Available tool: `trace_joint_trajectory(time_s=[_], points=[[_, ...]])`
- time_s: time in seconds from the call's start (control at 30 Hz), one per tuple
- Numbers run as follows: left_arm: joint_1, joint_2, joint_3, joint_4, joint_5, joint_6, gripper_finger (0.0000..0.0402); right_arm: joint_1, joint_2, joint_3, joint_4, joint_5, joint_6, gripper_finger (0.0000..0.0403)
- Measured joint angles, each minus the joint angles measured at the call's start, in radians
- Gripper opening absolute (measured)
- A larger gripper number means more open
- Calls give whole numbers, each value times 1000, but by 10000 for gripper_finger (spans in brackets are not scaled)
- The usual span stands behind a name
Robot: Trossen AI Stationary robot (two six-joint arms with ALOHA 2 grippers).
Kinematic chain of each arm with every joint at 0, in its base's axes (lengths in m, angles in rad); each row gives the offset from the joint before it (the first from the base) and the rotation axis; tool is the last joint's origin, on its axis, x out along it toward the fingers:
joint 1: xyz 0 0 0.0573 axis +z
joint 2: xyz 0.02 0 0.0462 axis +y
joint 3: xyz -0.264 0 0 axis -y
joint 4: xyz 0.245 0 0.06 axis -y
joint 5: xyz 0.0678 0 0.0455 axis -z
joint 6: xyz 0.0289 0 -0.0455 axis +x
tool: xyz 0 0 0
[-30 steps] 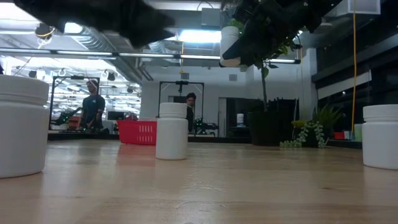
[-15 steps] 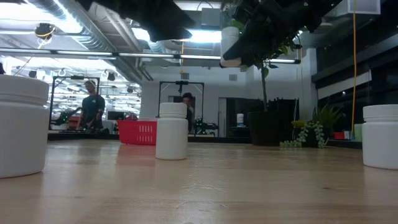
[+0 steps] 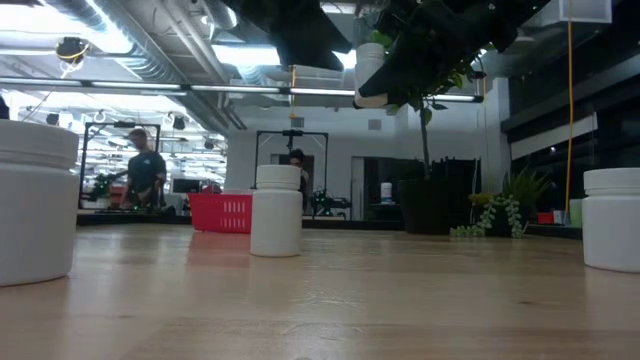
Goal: Pick and place pill bottles into a basket
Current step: Put the white pill bottle into the red bin
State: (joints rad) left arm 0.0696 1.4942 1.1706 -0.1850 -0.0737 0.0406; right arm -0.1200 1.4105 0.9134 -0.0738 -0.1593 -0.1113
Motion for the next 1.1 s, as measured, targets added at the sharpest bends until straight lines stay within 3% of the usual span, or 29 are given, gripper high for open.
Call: trace_joint_trajectory(time_s=[0.3,1.1], points=[[12,18,76,-56,44,5,263,0,0,0,4,0,-6,172],[44,63,79,8,76,-4,263,0,5,0,37,3,1,172]])
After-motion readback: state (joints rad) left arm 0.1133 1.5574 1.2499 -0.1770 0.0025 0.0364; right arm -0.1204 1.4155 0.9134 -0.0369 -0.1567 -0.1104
